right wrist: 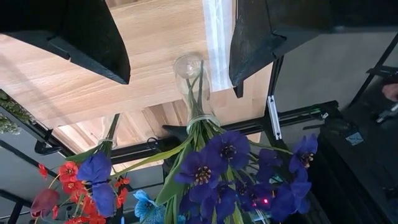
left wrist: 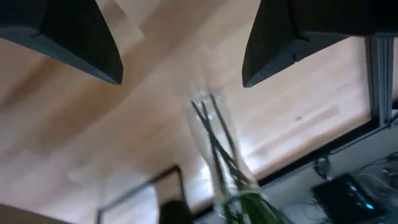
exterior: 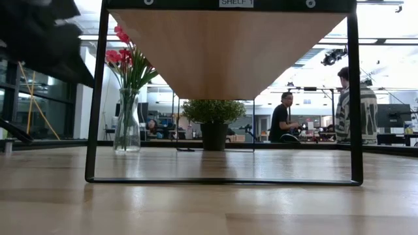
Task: Pick and place flowers into a vace then onto a shelf
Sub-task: Put the left transparent vase on the shelf
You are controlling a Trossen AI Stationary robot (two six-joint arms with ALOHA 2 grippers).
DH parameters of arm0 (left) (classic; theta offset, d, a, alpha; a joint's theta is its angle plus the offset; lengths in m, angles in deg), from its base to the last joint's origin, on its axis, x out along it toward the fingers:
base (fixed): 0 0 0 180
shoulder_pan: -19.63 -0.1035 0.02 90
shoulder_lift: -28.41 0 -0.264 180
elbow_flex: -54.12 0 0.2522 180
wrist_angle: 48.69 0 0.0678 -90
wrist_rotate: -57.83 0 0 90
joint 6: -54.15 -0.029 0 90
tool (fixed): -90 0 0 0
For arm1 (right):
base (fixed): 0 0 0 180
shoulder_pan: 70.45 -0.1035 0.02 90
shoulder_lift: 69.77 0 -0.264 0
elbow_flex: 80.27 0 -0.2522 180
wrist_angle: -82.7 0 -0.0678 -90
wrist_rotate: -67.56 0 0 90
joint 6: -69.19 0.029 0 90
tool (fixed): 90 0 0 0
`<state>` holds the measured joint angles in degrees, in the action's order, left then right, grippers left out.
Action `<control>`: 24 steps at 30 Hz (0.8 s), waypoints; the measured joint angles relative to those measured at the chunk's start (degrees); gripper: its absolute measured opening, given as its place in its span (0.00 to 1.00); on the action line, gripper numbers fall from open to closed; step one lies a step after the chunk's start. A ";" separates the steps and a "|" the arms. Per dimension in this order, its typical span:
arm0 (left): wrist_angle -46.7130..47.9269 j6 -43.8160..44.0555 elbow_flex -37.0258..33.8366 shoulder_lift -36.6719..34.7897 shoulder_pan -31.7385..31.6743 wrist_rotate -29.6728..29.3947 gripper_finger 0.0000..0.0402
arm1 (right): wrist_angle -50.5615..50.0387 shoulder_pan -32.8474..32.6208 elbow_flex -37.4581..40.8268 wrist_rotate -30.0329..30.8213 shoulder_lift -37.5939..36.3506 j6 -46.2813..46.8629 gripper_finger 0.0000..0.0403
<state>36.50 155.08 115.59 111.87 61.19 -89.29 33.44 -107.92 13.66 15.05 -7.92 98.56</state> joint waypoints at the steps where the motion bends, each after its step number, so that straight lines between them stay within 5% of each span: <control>1: -0.42 1.44 -1.01 0.00 -0.89 -1.29 0.90 | -0.10 0.00 0.00 -0.11 0.00 0.06 0.65; 13: -12.07 9.51 -11.29 0.02 -15.09 -11.01 0.90 | 0.17 0.00 -0.01 -0.50 0.00 0.63 0.65; 24: -27.97 -0.70 -11.31 0.02 -18.25 -5.22 0.90 | 0.17 0.00 -0.02 1.47 0.00 3.67 0.65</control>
<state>8.53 154.39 104.28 111.89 42.94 -94.51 33.61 -107.92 13.64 16.52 -7.92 102.23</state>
